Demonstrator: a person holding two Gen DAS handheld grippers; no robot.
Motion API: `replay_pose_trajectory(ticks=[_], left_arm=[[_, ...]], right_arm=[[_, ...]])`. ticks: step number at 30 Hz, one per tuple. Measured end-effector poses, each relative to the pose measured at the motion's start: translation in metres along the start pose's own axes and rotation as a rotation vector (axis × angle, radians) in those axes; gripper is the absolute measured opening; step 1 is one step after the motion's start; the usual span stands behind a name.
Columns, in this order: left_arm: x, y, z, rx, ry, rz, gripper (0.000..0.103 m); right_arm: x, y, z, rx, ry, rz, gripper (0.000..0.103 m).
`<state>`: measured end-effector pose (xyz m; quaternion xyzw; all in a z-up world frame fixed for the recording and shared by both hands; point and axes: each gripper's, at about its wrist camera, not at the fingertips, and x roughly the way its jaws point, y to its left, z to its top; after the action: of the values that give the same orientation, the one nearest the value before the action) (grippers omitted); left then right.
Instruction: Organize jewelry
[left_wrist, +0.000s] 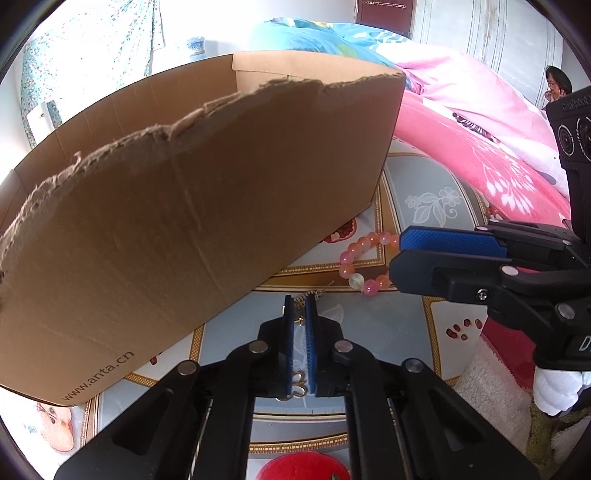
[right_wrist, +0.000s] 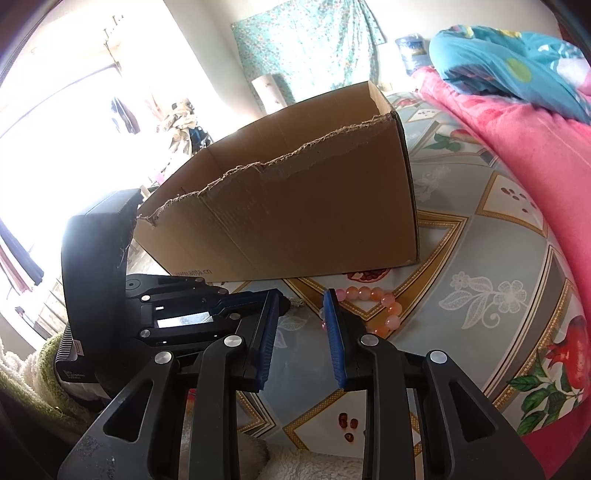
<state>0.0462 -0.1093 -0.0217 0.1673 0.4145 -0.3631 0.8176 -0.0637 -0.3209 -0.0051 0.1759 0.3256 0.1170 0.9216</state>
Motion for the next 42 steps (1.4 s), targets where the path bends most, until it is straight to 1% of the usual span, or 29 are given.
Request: replay_pose_trajectory(ticks=[4,12,17,19,20,21,24,28,30,40,41,42], left_arm=[[-0.002,0.003,-0.002,-0.006,-0.004,0.001,0.003],[-0.021,0.002,-0.008,-0.010,-0.045,0.002,0.003],[-0.023,-0.004,-0.011,0.025,-0.045,0.002,0.004],[-0.020,-0.007,-0.011,0.036,-0.038,0.002,0.009],[-0.019,-0.009,-0.011,0.041,-0.038,0.003,0.017],[-0.017,-0.009,-0.010,0.048,-0.038,0.010,0.020],[-0.014,-0.007,-0.010,0.062,-0.032,0.012,0.020],[-0.006,-0.004,-0.009,0.085,-0.005,0.028,0.020],[-0.003,-0.003,-0.009,0.085,0.012,0.023,0.020],[0.001,-0.006,-0.005,0.111,0.017,-0.002,0.019],[0.001,-0.006,-0.005,0.111,0.017,-0.004,0.018],[0.001,-0.006,-0.005,0.111,0.017,-0.003,0.014]], right_arm=[[-0.002,0.002,-0.001,-0.003,-0.004,-0.003,0.027],[-0.005,0.010,0.001,-0.018,-0.007,-0.009,0.027],[-0.005,0.015,0.001,-0.030,-0.007,-0.007,0.027],[-0.004,0.015,0.002,-0.034,-0.005,-0.006,0.027],[-0.003,0.016,0.002,-0.035,-0.004,-0.006,0.027],[-0.003,0.015,0.002,-0.034,-0.003,-0.006,0.027],[-0.002,0.014,0.003,-0.030,-0.003,-0.006,0.027],[0.000,0.010,0.003,-0.020,-0.001,-0.005,0.027],[0.000,0.009,0.002,-0.017,-0.001,-0.003,0.027],[0.002,0.005,-0.001,-0.002,0.006,0.008,0.027],[0.002,0.005,-0.001,-0.001,0.005,0.008,0.027],[0.001,0.005,-0.001,-0.001,0.005,0.009,0.027]])
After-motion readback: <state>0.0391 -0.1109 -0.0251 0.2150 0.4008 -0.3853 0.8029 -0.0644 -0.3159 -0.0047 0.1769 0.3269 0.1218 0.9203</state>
